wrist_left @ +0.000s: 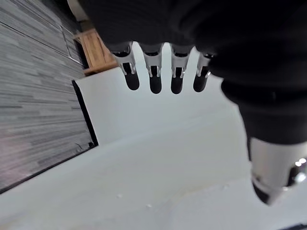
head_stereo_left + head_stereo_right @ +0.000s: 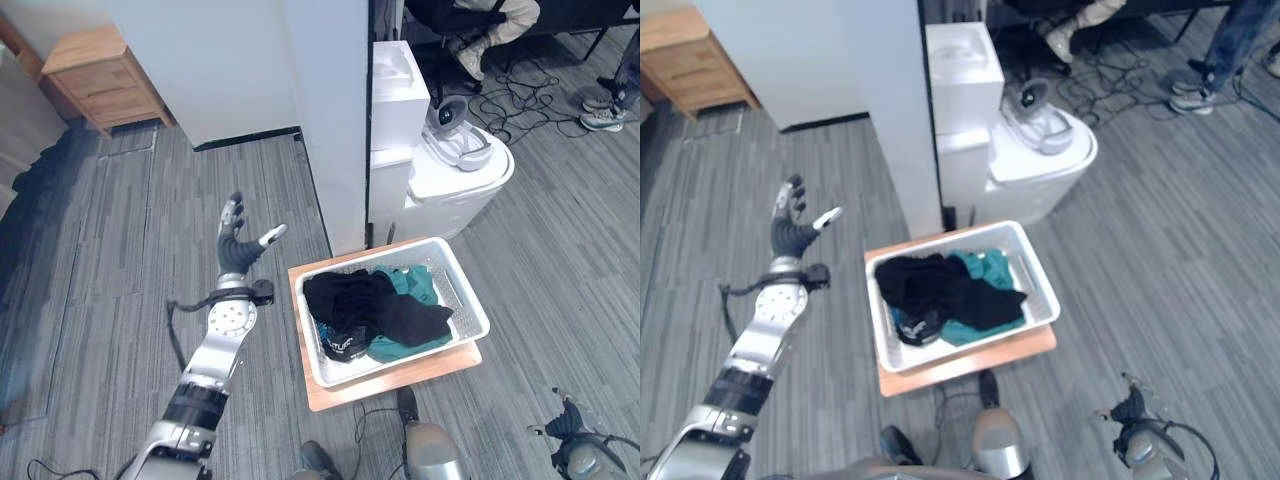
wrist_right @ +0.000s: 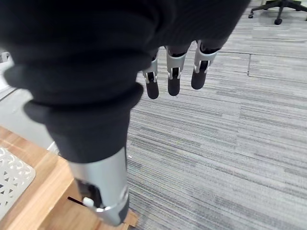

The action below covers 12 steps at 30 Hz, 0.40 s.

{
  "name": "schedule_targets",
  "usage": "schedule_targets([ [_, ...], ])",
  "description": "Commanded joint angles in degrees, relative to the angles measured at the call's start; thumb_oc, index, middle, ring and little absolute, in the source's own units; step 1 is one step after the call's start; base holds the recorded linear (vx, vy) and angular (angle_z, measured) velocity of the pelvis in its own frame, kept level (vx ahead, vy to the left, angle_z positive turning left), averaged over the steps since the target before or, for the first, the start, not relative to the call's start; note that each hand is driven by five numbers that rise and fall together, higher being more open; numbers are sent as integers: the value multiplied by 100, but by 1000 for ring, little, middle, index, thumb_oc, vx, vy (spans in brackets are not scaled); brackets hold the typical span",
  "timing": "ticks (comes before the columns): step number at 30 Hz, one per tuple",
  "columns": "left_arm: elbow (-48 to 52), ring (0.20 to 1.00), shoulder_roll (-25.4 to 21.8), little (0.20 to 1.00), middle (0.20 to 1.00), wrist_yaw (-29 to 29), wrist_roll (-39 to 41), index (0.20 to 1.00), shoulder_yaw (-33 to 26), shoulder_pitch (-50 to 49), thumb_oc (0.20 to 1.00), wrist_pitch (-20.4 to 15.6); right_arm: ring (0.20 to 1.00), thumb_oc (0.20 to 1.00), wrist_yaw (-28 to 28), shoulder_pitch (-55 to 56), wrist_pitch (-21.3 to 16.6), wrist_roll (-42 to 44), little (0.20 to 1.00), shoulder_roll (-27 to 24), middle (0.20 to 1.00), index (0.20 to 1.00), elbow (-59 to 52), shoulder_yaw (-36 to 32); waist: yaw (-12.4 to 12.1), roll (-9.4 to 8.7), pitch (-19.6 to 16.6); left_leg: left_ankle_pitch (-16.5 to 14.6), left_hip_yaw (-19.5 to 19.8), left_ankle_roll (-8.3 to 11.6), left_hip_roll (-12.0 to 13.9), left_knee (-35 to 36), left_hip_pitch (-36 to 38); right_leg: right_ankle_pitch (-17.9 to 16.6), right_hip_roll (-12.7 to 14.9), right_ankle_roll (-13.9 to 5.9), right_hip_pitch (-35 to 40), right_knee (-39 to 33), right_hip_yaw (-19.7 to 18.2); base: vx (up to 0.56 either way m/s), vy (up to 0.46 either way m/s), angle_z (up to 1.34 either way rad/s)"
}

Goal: Tidy up the quilt and then pick up the clothes from the bed and put them into the laundry hamper.

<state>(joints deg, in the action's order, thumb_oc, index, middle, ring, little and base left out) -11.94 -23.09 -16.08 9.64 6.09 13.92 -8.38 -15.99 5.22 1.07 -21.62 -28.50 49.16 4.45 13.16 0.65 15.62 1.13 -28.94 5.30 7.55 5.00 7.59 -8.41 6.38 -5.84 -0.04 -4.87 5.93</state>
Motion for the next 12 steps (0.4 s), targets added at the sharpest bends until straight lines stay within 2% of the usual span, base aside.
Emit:
schedule_targets([
  [1, -335, 1000, -107, 1000, 1000, 107, 423, 1000, -350, -347, 1000, -292, 1000, 1000, 111, -219, 22, 829, 1000, 172, 1000, 1000, 826, -208, -206, -183, -420, 198, 412, 462, 400, 0, 245, 110, 342, -625, 90, 3, 192, 48, 2, 6],
  [5, -1295, 1000, 204, 1000, 1000, 320, 840, 1000, -742, -1072, 1000, -99, 1000, 1000, 323, -388, 99, 1302, 1000, 432, 1000, 1000, 1621, -395, -307, -174, -479, 171, 457, 449, 401, 0, 315, 182, 300, -590, 217, -1, 221, 34, 6, 14],
  [7, -2262, 1000, 241, 1000, 1000, 391, 467, 1000, -731, -1260, 1000, 68, 1000, 1000, 397, -450, 90, 1495, 1000, 568, 1000, 1000, 1840, -449, -333, -174, -497, 167, 477, 444, 405, 0, 332, 191, 305, -583, 254, -10, 228, 25, 22, 7],
  [9, -3675, 1000, 294, 1000, 1000, 470, 116, 1000, -755, -1321, 1000, 299, 1000, 1000, 482, -532, 83, 1570, 1000, 674, 1000, 1000, 2068, -392, -365, -177, -531, 190, 485, 439, 395, 0, 317, 178, 299, -555, 235, -13, 236, 0, 0, 0],
  [11, -4519, 1000, 348, 1000, 1000, 533, -165, 1000, -721, -1382, 1000, 447, 1000, 1000, 530, -585, 101, 1505, 1000, 721, 1000, 1000, 2178, -258, -386, -172, -548, 159, 498, 438, 389, 0, 340, 215, 299, -553, 263, -13, 241, 7, 26, 2],
  [12, -5555, 1000, 391, 1000, 1000, 551, -419, 1000, -766, -1432, 1000, 595, 1000, 1000, 609, -642, 80, 1505, 1000, 806, 1000, 1000, 2171, -87, -418, -187, -590, 175, 507, 431, 380, 0, 306, 198, 299, -537, 234, -13, 233, 20, 65, 5],
])
